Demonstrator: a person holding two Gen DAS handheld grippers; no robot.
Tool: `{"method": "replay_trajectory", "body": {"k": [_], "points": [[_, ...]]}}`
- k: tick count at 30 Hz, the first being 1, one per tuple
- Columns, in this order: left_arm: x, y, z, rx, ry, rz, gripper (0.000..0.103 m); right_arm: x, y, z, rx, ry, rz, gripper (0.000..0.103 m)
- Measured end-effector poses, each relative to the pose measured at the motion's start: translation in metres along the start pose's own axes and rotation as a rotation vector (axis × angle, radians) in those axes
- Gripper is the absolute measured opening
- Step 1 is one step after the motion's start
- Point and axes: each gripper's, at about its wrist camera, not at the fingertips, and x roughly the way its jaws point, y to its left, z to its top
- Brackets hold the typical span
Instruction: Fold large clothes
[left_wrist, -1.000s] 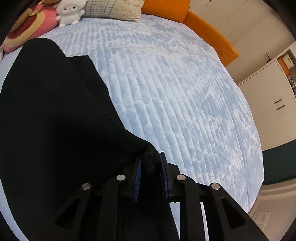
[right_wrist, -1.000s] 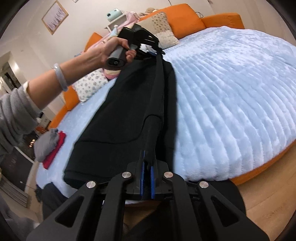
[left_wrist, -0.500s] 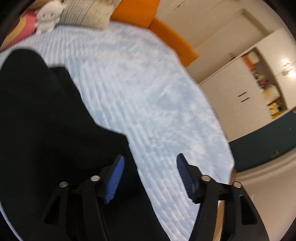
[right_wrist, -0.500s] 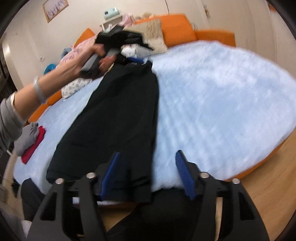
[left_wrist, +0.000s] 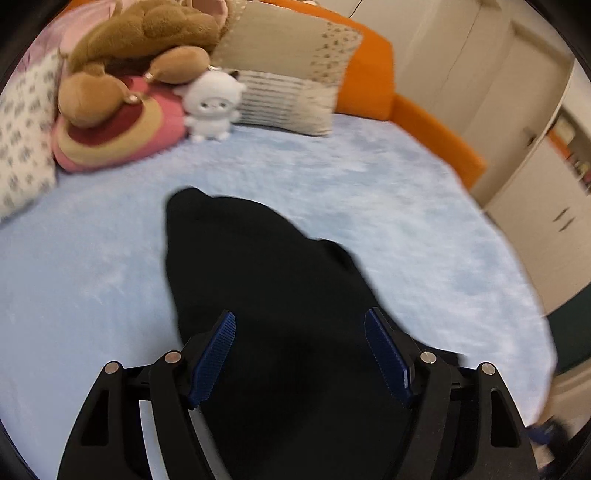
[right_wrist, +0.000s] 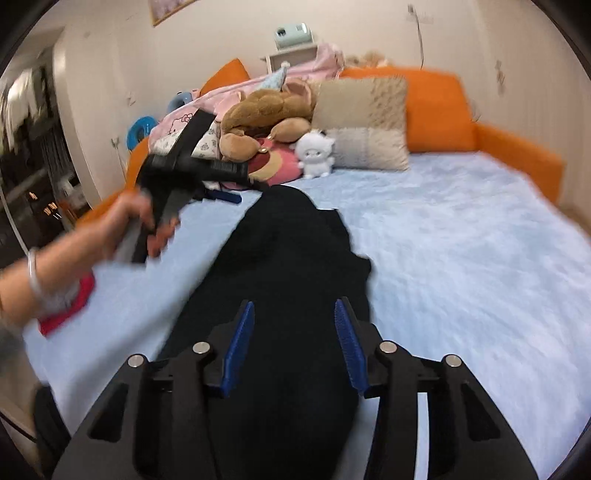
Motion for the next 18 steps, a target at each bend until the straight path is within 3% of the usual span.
{"method": "replay_trajectory", "body": {"k": [2, 6, 8, 10, 12, 13, 18], "points": [[0.018, 0.014, 0.007, -0.010, 0.012, 0.063, 0.075, 0.031, -0.006, 0.017, 0.034, 0.029, 0.036, 0.039], [0.056, 0.029, 0.012, -0.048, 0.074, 0.048, 0.075, 0.090, -0.011, 0.033, 0.029, 0.097, 0.034, 0.038], [0.070, 0.026, 0.008, -0.045, 0.101, 0.034, 0.075, 0.113, -0.019, 0.031, 0.015, 0.144, -0.026, 0.036], [0.088, 0.016, 0.003, -0.040, 0.132, 0.003, 0.075, 0.125, -0.028, 0.022, 0.017, 0.185, -0.085, 0.036], [0.105, -0.001, -0.003, -0.009, 0.165, -0.014, 0.075, 0.133, -0.045, 0.007, 0.029, 0.241, -0.141, 0.027], [0.110, -0.010, -0.006, 0.016, 0.172, -0.009, 0.075, 0.135, -0.052, 0.000, 0.035, 0.257, -0.149, 0.022], [0.130, -0.038, -0.015, 0.101, 0.163, 0.045, 0.087, 0.130, -0.063, -0.020, 0.033, 0.253, -0.159, 0.021]]}}
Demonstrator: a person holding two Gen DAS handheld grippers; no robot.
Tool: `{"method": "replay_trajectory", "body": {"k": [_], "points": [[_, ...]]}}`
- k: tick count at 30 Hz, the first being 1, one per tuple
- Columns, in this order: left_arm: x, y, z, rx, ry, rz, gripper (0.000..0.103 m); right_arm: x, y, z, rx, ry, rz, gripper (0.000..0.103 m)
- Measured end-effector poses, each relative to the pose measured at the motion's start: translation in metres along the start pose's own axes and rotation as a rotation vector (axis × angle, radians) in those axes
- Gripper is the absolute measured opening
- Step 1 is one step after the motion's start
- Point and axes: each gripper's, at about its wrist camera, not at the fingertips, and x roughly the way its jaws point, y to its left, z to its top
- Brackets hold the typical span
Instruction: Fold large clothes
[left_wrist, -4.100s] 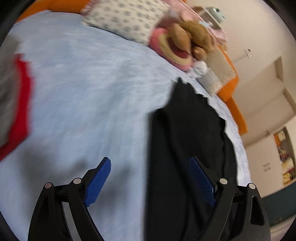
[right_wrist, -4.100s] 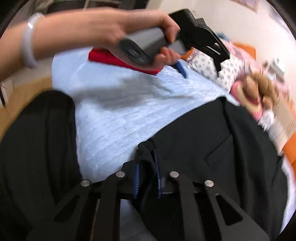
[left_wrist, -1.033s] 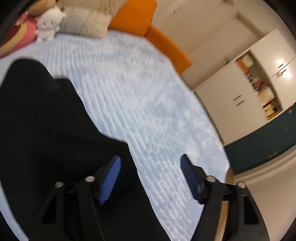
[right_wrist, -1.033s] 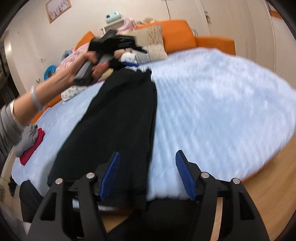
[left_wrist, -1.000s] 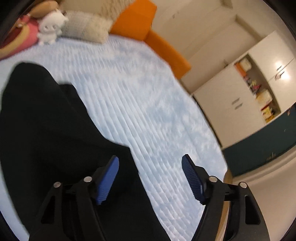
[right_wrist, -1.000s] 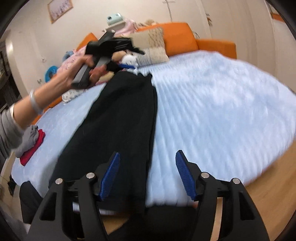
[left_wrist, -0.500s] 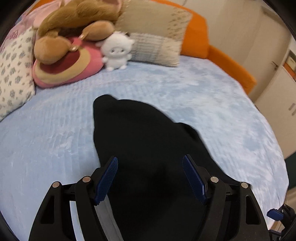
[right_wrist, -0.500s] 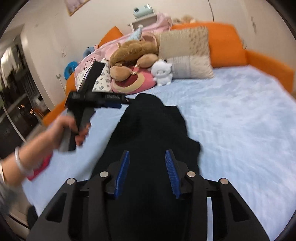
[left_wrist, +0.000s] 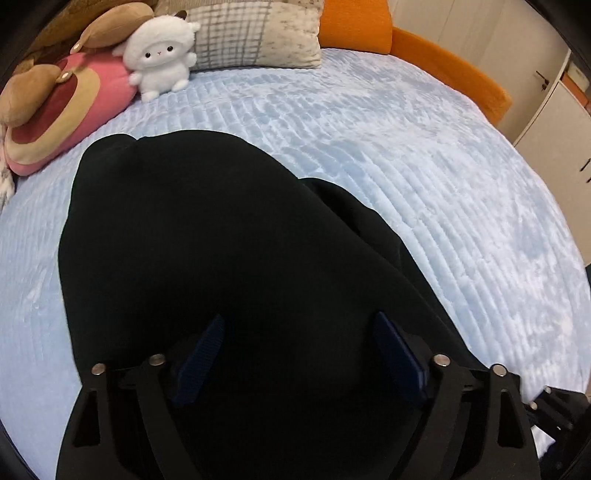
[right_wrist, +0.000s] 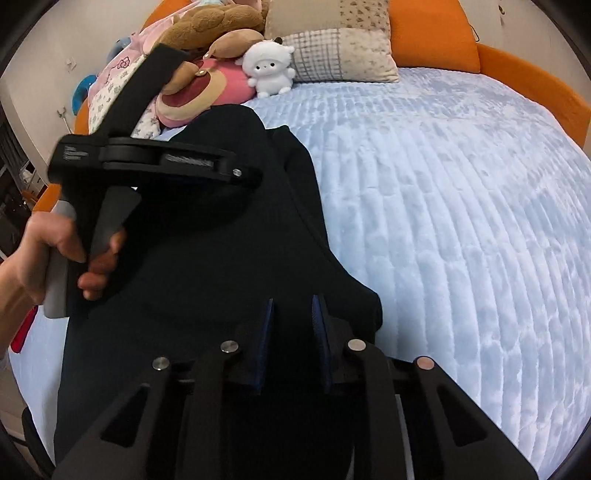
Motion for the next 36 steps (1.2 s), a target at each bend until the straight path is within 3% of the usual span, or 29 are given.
{"method": "replay_trajectory", "body": {"k": [4, 6, 8, 12, 15, 17, 20, 22, 25, 32, 34, 36], "points": [[-0.015, 0.010, 0.003, -0.013, -0.005, -0.058, 0.088, -0.005, 0.017, 0.001, -0.075, -0.015, -0.059, 0.024], [-0.037, 0.014, 0.003, -0.007, -0.038, -0.054, 0.088, -0.019, 0.023, 0.001, -0.104, -0.033, -0.053, 0.032], [-0.073, 0.017, -0.002, 0.021, -0.104, -0.054, 0.088, -0.049, 0.027, -0.005, -0.114, -0.087, -0.006, 0.047], [-0.133, 0.020, -0.032, 0.071, -0.172, -0.126, 0.090, -0.085, 0.040, -0.025, -0.187, -0.141, 0.020, 0.056], [-0.152, 0.015, -0.072, 0.116, -0.175, -0.224, 0.093, -0.088, 0.044, -0.038, -0.228, -0.120, 0.031, 0.053], [-0.155, 0.010, -0.100, 0.134, -0.171, -0.322, 0.093, -0.077, 0.041, -0.048, -0.242, -0.069, 0.029, 0.034], [-0.149, 0.004, -0.142, 0.145, -0.177, -0.419, 0.093, -0.058, 0.029, -0.057, -0.215, -0.011, 0.029, 0.027], [-0.129, -0.002, -0.167, 0.163, -0.145, -0.424, 0.093, -0.046, 0.019, -0.059, -0.179, 0.006, 0.056, 0.026], [-0.095, -0.006, -0.187, 0.169, -0.062, -0.348, 0.092, -0.040, 0.015, -0.059, -0.169, 0.013, 0.072, 0.026], [-0.100, -0.022, -0.201, 0.200, -0.121, -0.243, 0.092, -0.044, 0.022, -0.059, -0.205, -0.012, 0.046, 0.026], [-0.117, -0.022, -0.210, 0.147, -0.149, -0.287, 0.092, -0.060, 0.028, -0.064, -0.220, -0.044, 0.056, 0.029], [-0.139, -0.022, -0.228, 0.079, -0.176, -0.386, 0.092, -0.088, 0.036, -0.072, -0.235, -0.091, 0.133, 0.029]]}}
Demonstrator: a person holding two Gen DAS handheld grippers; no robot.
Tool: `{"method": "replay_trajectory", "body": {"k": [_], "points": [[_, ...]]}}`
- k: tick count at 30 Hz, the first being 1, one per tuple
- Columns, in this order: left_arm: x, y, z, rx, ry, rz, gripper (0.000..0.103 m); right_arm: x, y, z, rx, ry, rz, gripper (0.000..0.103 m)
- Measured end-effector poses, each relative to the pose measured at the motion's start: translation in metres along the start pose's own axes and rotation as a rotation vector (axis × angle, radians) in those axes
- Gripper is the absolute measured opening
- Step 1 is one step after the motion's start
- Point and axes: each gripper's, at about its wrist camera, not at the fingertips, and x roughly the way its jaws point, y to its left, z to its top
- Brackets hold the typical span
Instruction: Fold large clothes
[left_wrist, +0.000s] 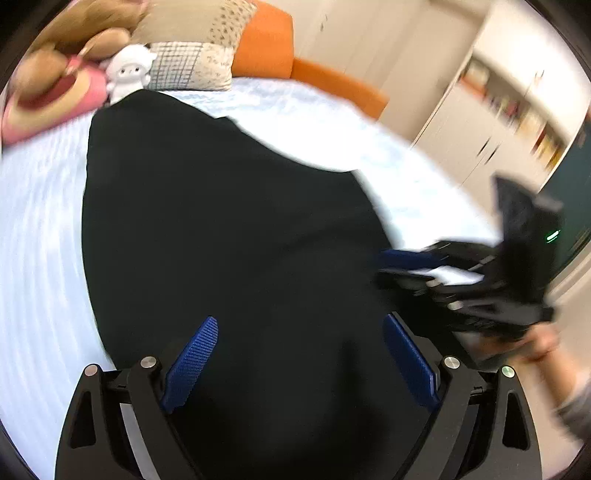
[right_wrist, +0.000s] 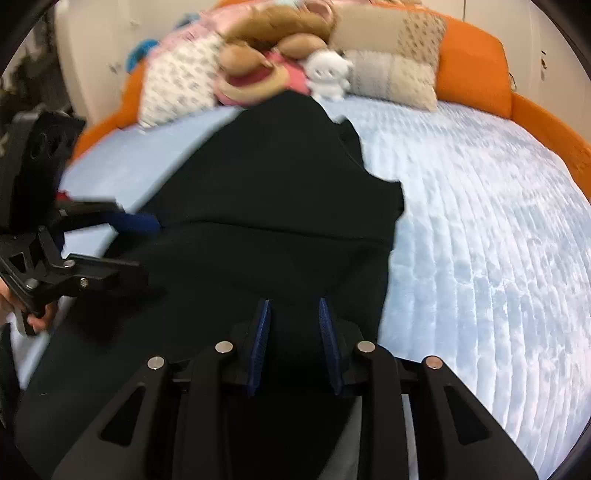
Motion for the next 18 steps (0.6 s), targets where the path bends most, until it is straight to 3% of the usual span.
{"method": "replay_trajectory", "body": {"k": [4, 10, 13, 15, 18], "points": [[-0.045, -0.049, -0.049, 0.053, -0.021, -0.068, 0.092, -0.050, 0.023, -0.022, -0.016, -0.036, 0.163, 0.033], [-0.078, -0.098, -0.111, 0.136, 0.067, -0.355, 0.092, -0.087, 0.051, -0.080, -0.047, 0.041, 0.381, 0.035], [-0.073, -0.107, -0.135, 0.174, 0.122, -0.316, 0.092, -0.083, 0.053, -0.108, -0.055, 0.129, 0.364, 0.035], [-0.064, -0.103, -0.142, 0.164, 0.137, -0.294, 0.092, -0.074, 0.050, -0.124, -0.050, 0.191, 0.306, 0.034], [-0.049, -0.095, -0.147, 0.131, 0.133, -0.283, 0.092, -0.071, 0.042, -0.138, -0.031, 0.180, 0.290, 0.032]]}}
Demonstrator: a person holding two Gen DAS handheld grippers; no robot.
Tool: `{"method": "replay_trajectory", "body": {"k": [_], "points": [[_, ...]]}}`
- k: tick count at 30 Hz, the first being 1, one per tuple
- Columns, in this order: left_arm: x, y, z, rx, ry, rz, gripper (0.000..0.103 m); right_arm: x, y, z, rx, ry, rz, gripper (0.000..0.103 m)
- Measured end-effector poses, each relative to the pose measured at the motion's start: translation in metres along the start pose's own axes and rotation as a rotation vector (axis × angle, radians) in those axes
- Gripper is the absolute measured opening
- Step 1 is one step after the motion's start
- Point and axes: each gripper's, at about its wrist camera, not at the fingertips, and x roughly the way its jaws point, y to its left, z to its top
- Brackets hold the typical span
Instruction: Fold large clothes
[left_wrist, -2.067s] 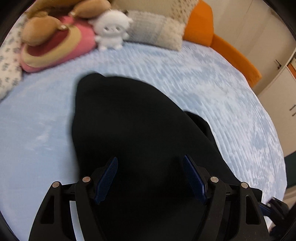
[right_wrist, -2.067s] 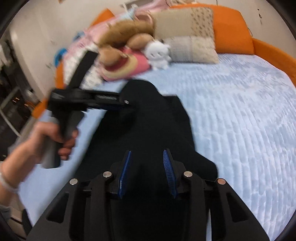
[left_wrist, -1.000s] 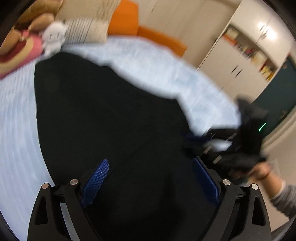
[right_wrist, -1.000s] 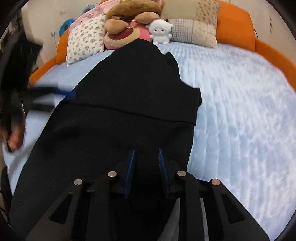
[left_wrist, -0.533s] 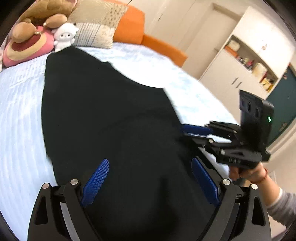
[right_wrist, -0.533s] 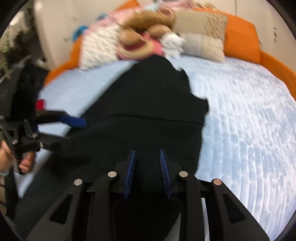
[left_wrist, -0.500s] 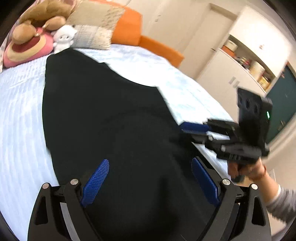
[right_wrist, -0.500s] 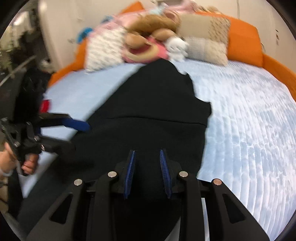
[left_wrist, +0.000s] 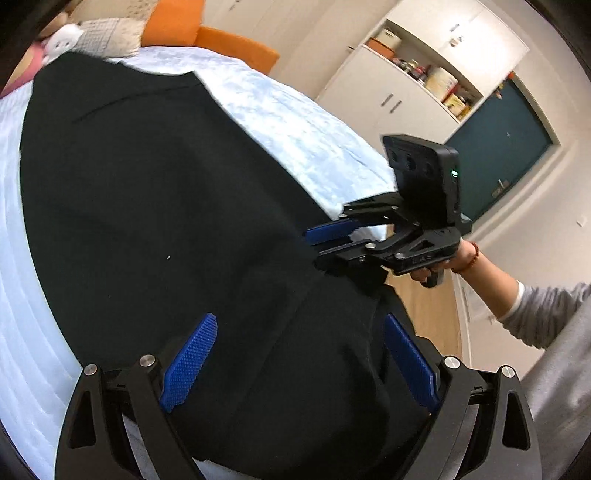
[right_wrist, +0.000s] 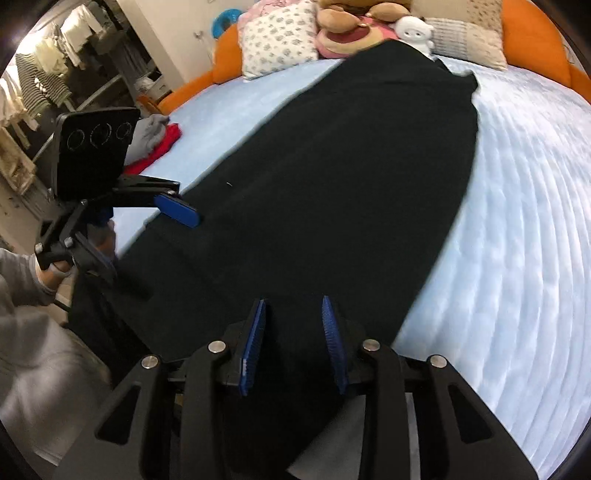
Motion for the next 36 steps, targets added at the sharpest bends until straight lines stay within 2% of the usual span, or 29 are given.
{"method": "replay_trajectory", "body": {"k": [4, 7, 9, 10, 11, 15, 16, 17, 18, 19, 20, 24, 28, 31, 32, 33, 36], "points": [[0.012, -0.015, -0.012, 0.122, -0.025, 0.114, 0.093, 0.005, 0.005, 0.004, -0.027, 0.016, -0.033, 0.032], [0.009, -0.018, -0.010, 0.087, -0.040, 0.118, 0.093, 0.001, 0.013, 0.009, -0.038, 0.031, -0.059, 0.033], [0.000, -0.008, -0.006, 0.010, -0.057, 0.073, 0.093, -0.008, 0.021, 0.012, -0.026, 0.015, -0.038, 0.039], [-0.009, -0.008, -0.005, -0.029, -0.079, 0.020, 0.093, -0.012, 0.026, 0.010, -0.031, 0.004, -0.010, 0.040], [-0.017, -0.010, -0.007, -0.040, -0.098, -0.014, 0.093, -0.017, 0.034, 0.008, -0.046, -0.001, 0.015, 0.041], [-0.045, -0.023, -0.020, -0.051, -0.147, -0.066, 0.093, -0.019, 0.054, -0.007, -0.100, 0.037, 0.067, 0.043], [-0.050, -0.020, -0.025, -0.084, -0.150, -0.151, 0.093, -0.016, 0.055, -0.009, -0.098, 0.049, 0.069, 0.047], [-0.050, -0.017, -0.030, -0.112, -0.146, -0.196, 0.093, -0.011, 0.055, -0.011, -0.092, 0.071, 0.053, 0.050], [-0.048, -0.015, -0.033, -0.123, -0.135, -0.171, 0.093, -0.003, 0.051, -0.014, -0.088, 0.097, 0.022, 0.050], [-0.041, -0.013, -0.038, -0.123, -0.098, -0.112, 0.093, 0.003, 0.050, -0.015, -0.089, 0.098, 0.010, 0.050], [-0.033, -0.010, -0.043, -0.127, -0.072, -0.092, 0.093, 0.005, 0.049, -0.014, -0.084, 0.090, 0.009, 0.050], [-0.027, -0.011, -0.039, -0.123, -0.076, -0.065, 0.093, 0.006, 0.049, -0.003, -0.048, 0.118, 0.020, 0.056], [-0.040, -0.013, -0.040, -0.144, -0.008, -0.011, 0.093, -0.011, 0.045, 0.005, 0.037, 0.145, 0.044, 0.070], [-0.058, 0.001, -0.043, -0.263, 0.051, 0.028, 0.093, -0.041, 0.025, 0.004, 0.172, 0.117, 0.070, 0.080], [-0.062, 0.015, -0.048, -0.351, 0.076, 0.015, 0.093, -0.049, 0.015, 0.003, 0.240, 0.114, 0.091, 0.084], [-0.064, 0.030, -0.054, -0.452, 0.100, -0.001, 0.093, -0.054, 0.000, 0.000, 0.351, 0.111, 0.146, 0.085], [-0.054, 0.058, -0.073, -0.620, 0.124, -0.088, 0.093, -0.054, -0.025, -0.009, 0.538, 0.111, 0.267, 0.086]]}}
